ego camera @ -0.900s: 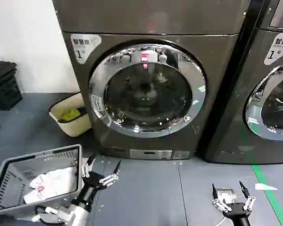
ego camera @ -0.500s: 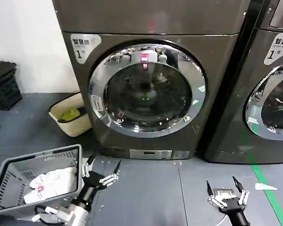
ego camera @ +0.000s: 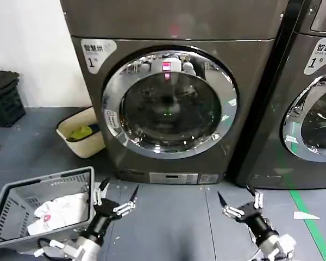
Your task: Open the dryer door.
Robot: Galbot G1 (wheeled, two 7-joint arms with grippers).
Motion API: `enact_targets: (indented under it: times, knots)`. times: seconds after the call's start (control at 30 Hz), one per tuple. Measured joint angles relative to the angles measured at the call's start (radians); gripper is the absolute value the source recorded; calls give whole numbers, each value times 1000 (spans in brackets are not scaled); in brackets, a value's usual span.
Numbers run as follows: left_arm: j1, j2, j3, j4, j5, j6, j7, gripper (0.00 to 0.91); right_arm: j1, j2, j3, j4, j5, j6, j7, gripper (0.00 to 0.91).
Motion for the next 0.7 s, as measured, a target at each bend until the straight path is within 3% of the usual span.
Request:
enact_targets:
  times: [0.3,0.7]
  knots:
    - [6,-5,0,0,3,-7,2,907,195,-65,-165,-51,65,2,17,907]
    - [6,-10,-4,1,8,-12,3,907,462,-56,-375,-140,144,-11,38,907]
